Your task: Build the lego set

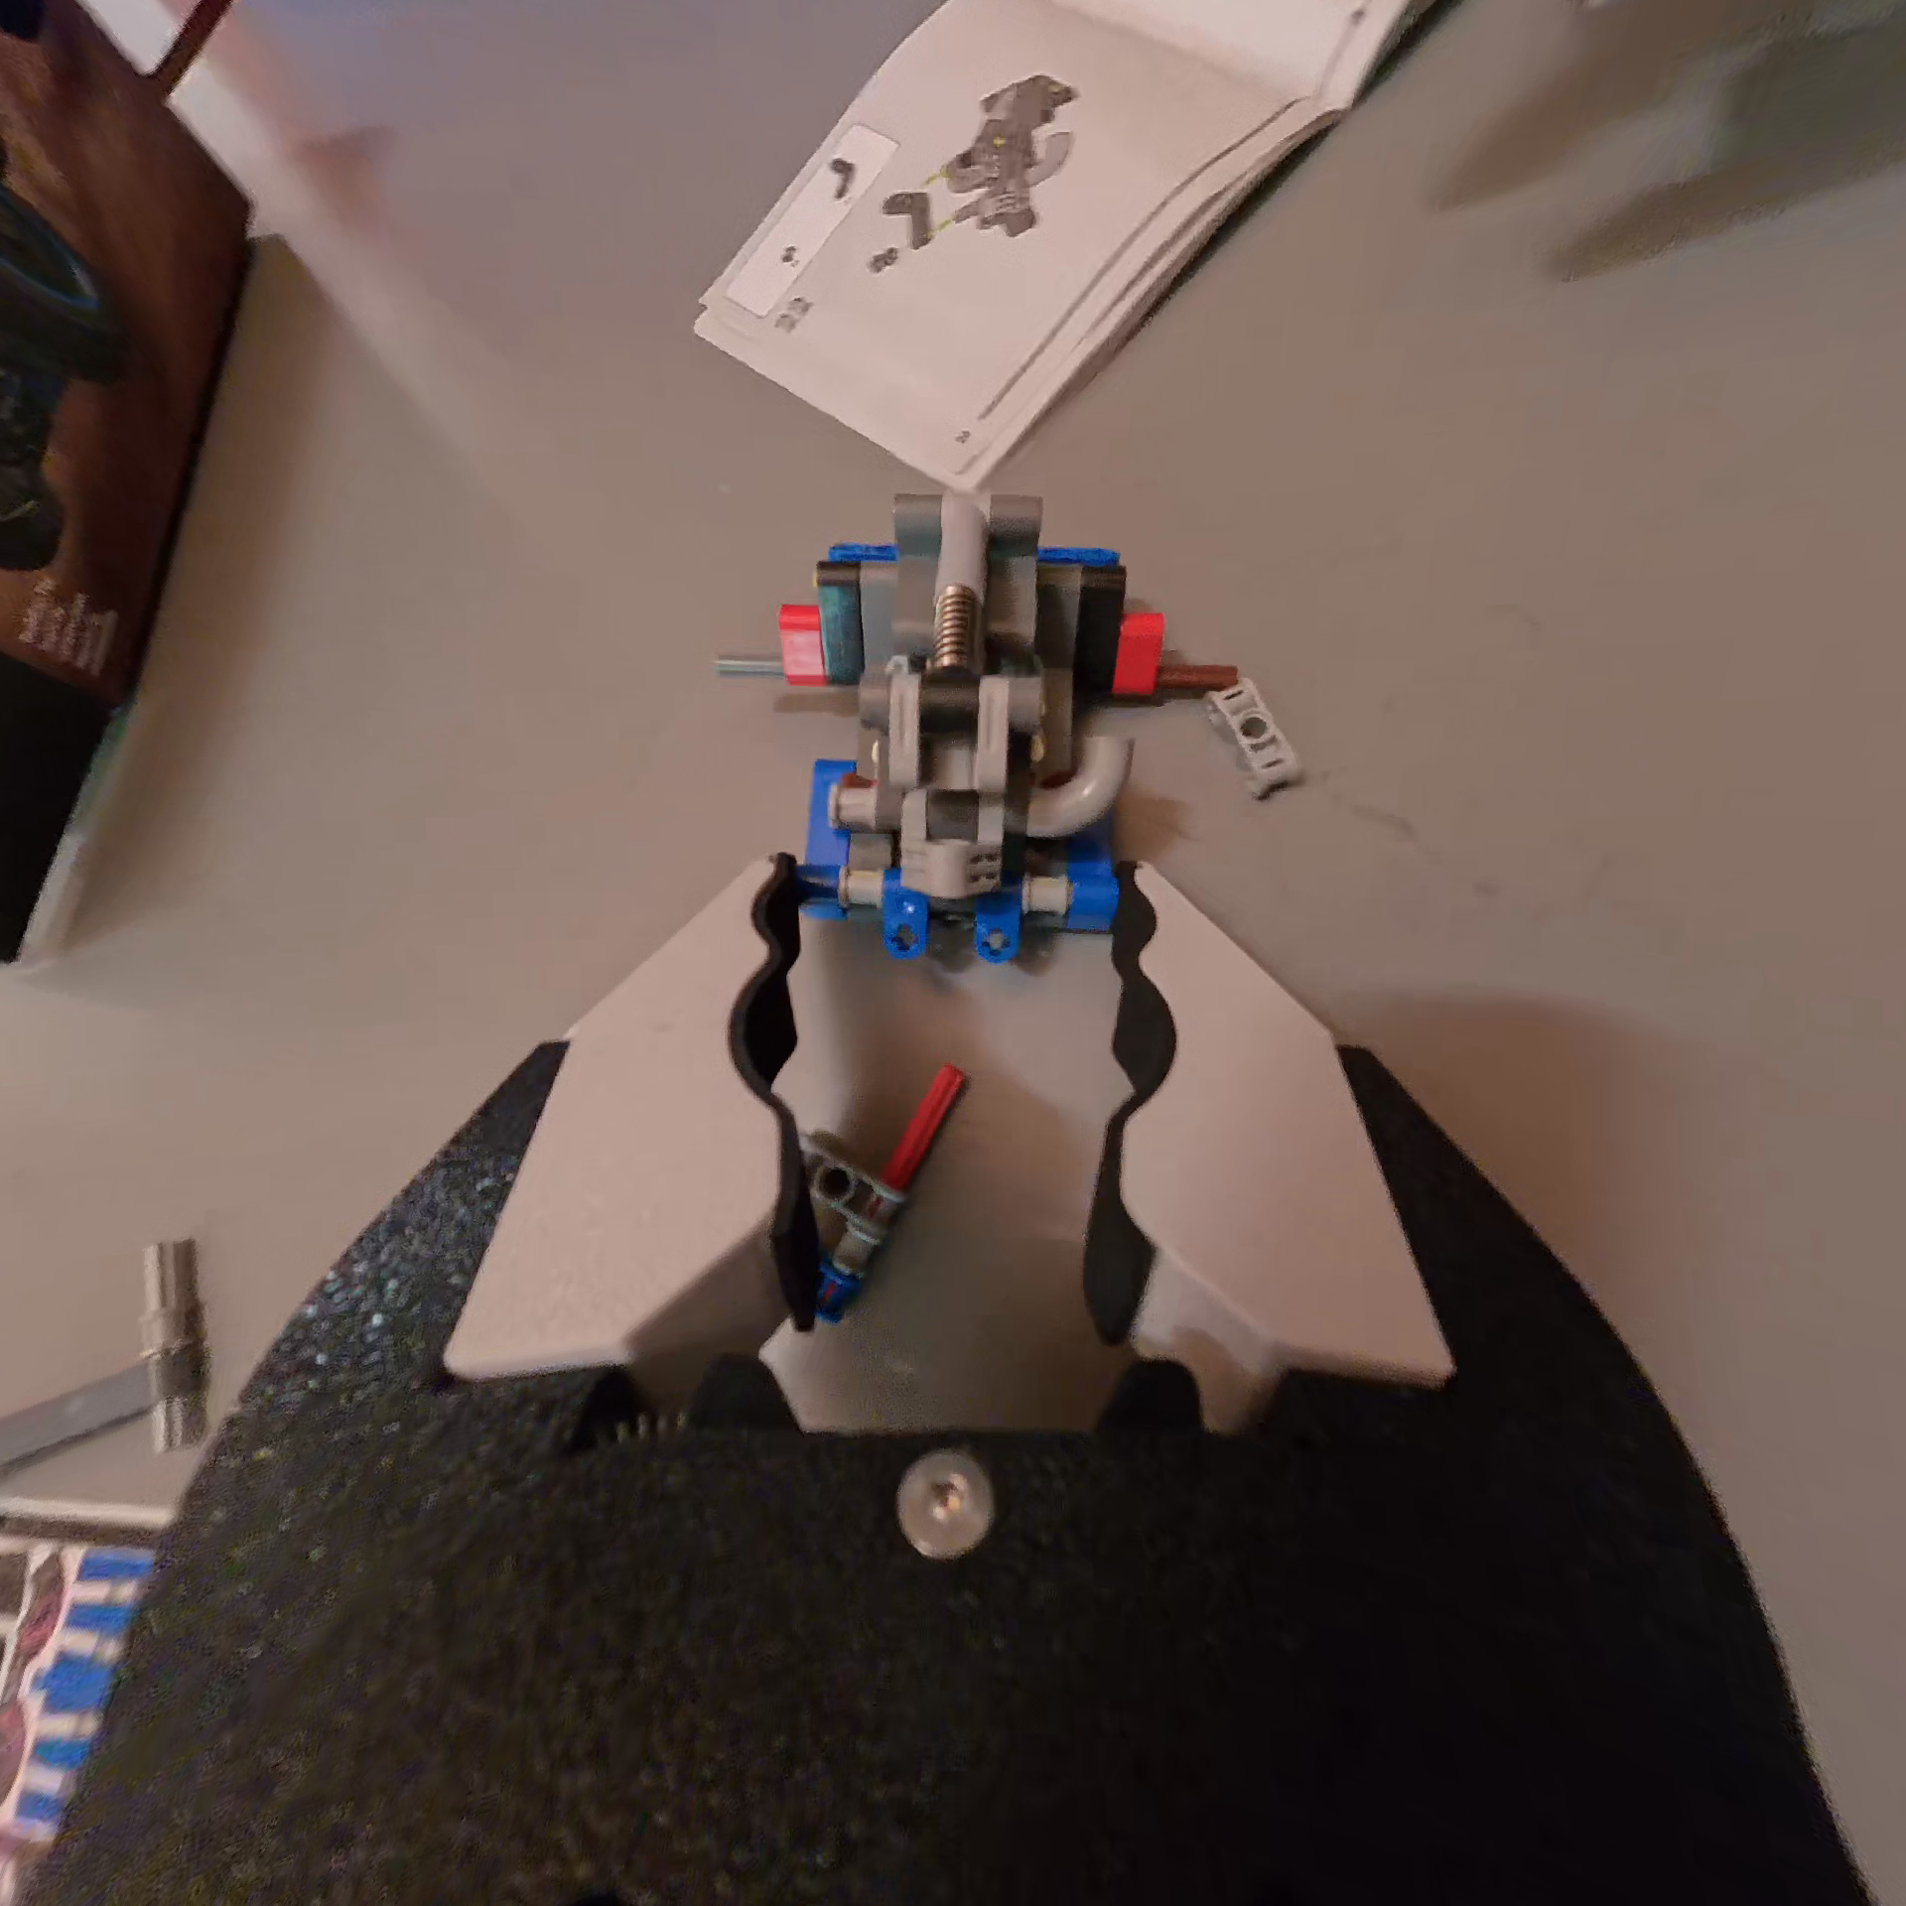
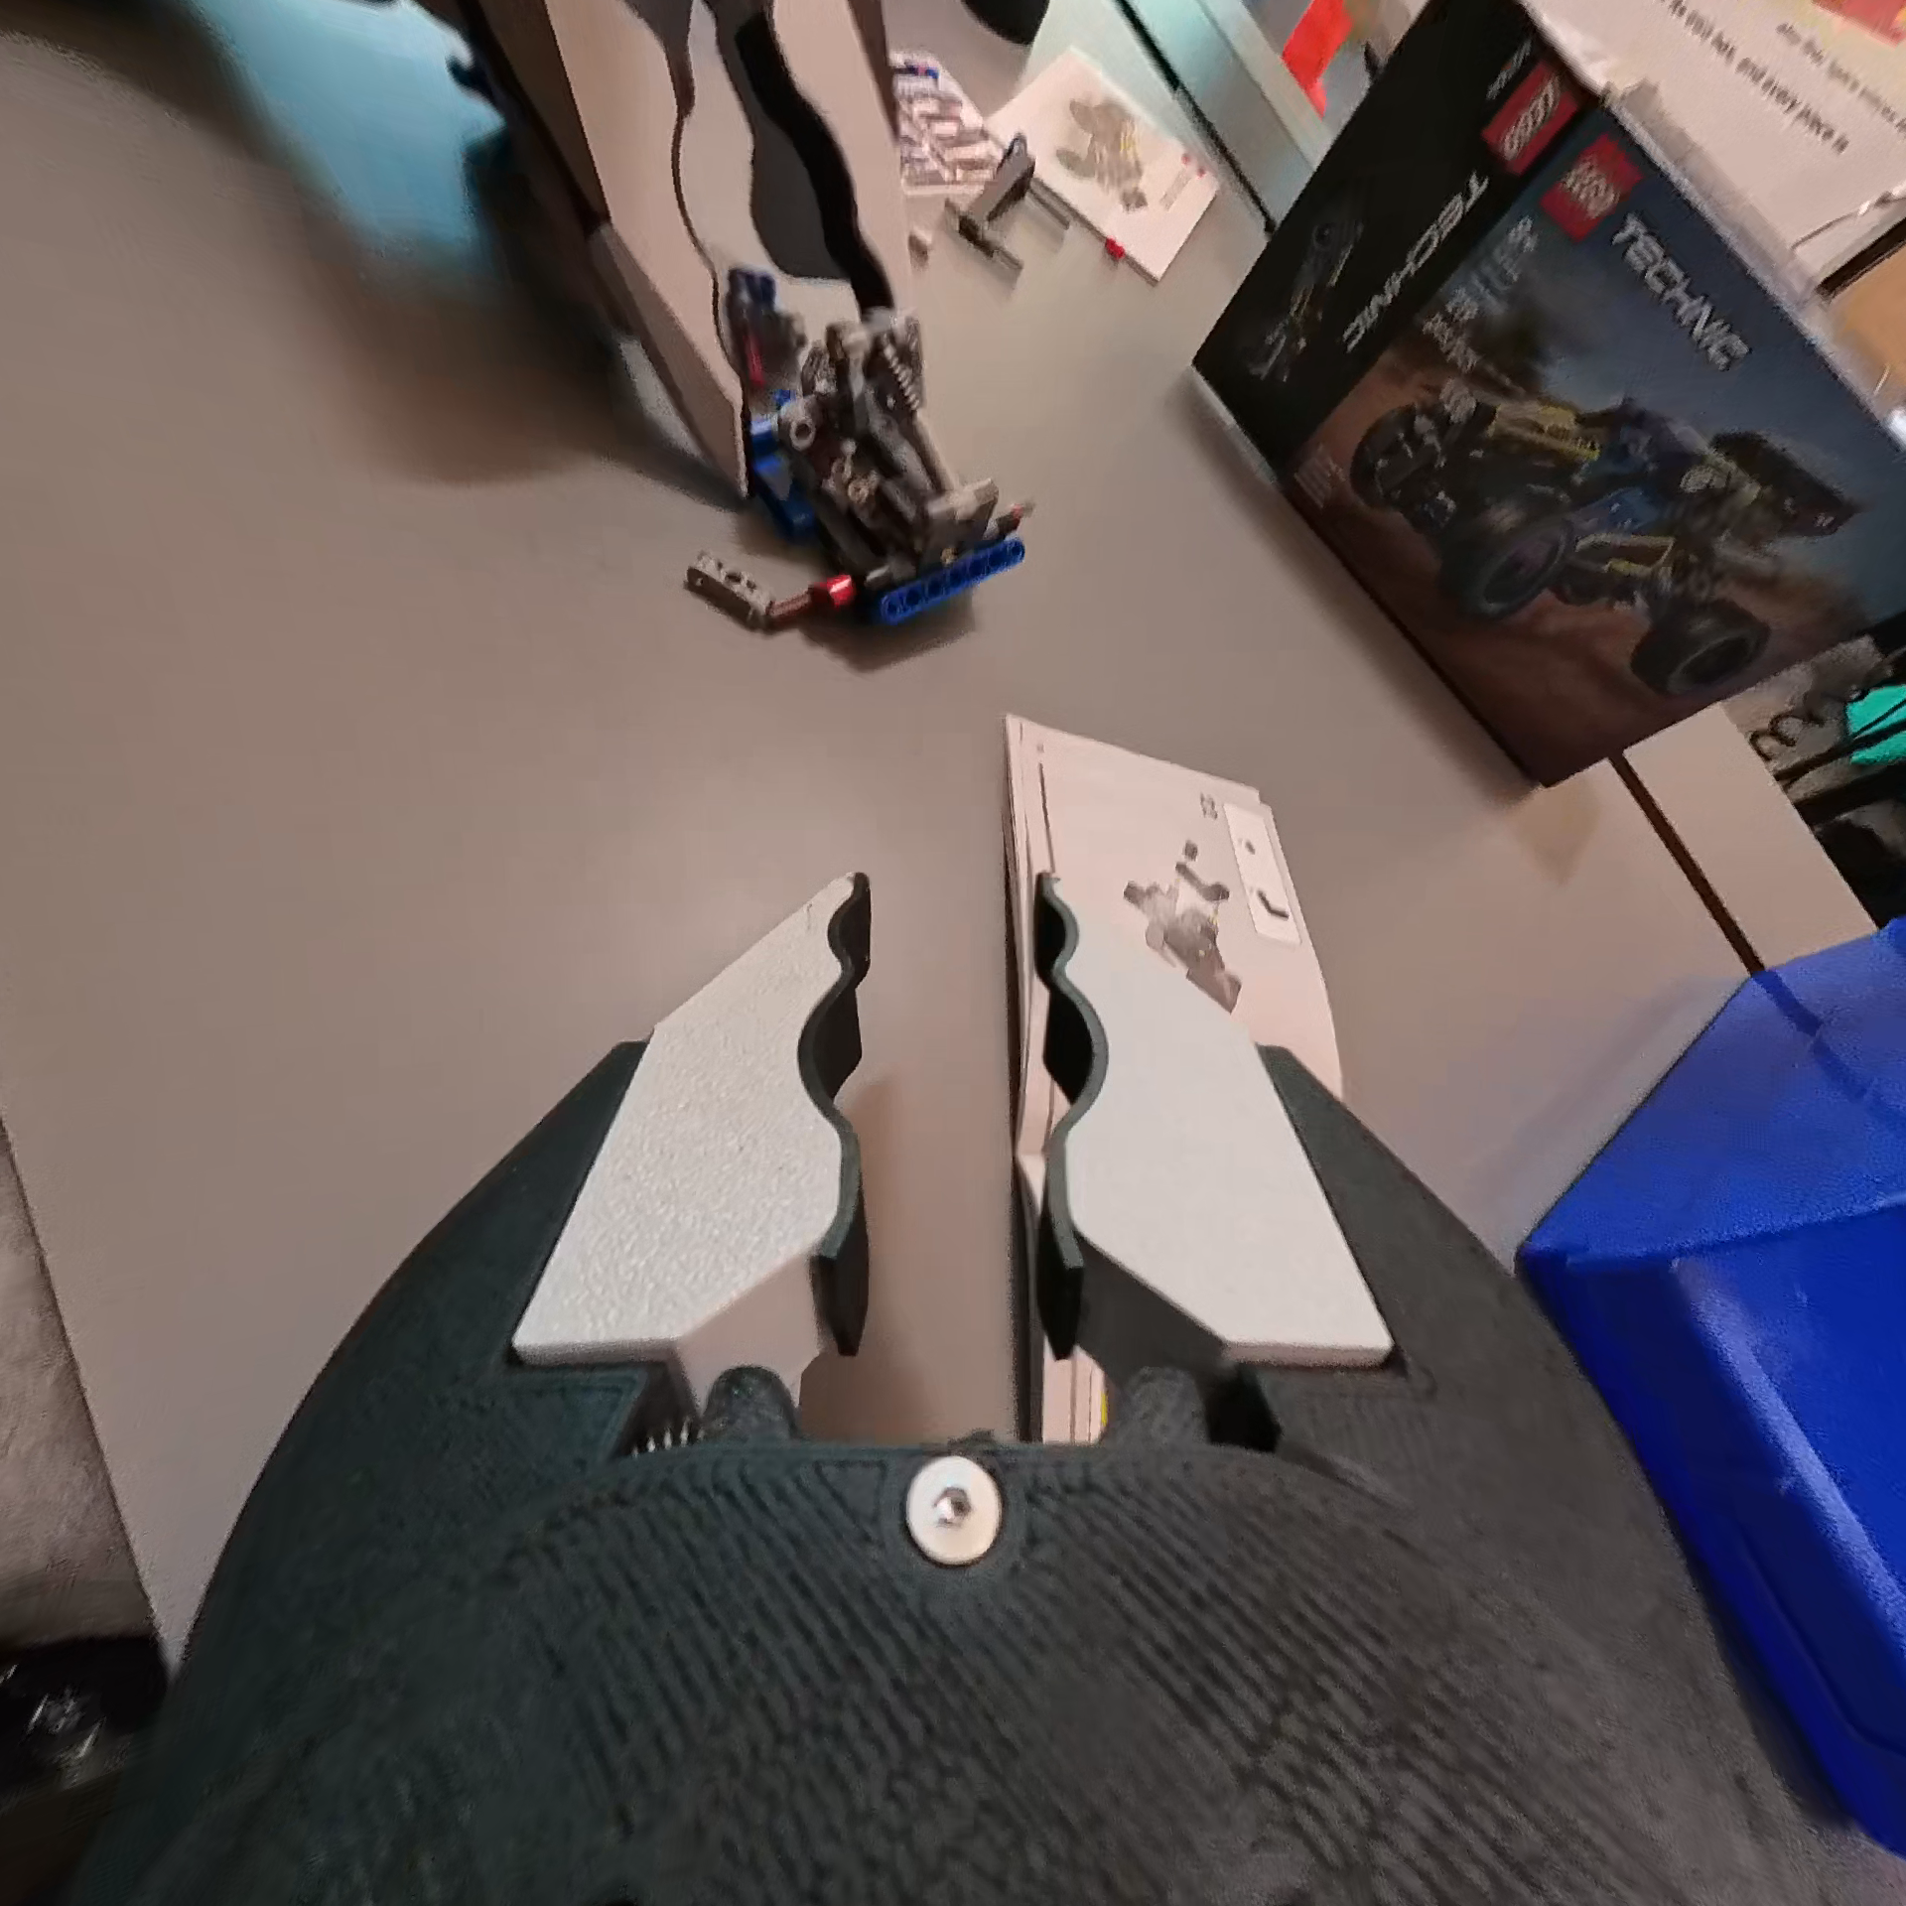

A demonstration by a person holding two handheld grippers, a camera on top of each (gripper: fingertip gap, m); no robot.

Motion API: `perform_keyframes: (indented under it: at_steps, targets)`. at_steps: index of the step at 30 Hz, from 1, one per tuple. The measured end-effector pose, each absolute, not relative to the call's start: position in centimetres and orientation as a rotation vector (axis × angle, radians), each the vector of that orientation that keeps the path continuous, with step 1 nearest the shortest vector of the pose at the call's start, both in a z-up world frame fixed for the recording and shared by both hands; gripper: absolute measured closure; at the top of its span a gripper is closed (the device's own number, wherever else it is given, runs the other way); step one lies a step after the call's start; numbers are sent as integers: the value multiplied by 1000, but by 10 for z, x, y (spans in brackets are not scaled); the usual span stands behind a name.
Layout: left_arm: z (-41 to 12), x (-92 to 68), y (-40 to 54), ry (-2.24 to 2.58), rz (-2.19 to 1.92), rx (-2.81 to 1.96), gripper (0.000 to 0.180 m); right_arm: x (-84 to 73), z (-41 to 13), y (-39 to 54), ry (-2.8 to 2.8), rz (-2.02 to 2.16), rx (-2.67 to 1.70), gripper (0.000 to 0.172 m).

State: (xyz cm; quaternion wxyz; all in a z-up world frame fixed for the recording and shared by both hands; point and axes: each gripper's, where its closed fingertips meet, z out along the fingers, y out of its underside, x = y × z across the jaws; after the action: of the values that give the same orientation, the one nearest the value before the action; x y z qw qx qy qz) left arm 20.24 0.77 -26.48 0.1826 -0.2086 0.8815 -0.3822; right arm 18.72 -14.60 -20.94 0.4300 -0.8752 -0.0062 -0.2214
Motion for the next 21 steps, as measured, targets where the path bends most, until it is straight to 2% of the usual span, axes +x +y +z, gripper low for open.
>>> perform_keyframes:
  at_steps: [4,7,11,16,21]
  targets:
    - [-264,197,5,2524,-1094,-460,122,194,-195,-112,-85,-559,-2098,127]
    - [-264,196,2,2553,-1098,-415,121,195,-192,-74,-185,-455,-2058,122]
    - [-264,196,1,2576,-1111,-382,119,203,-212,-28,-296,-255,-2122,106]
    - [-265,195,1,2588,-1129,-343,120,200,-244,-1,-369,-56,-2261,95]
    - [-264,195,1,2571,-1144,-315,122,197,-262,6,-451,-67,-2321,97]
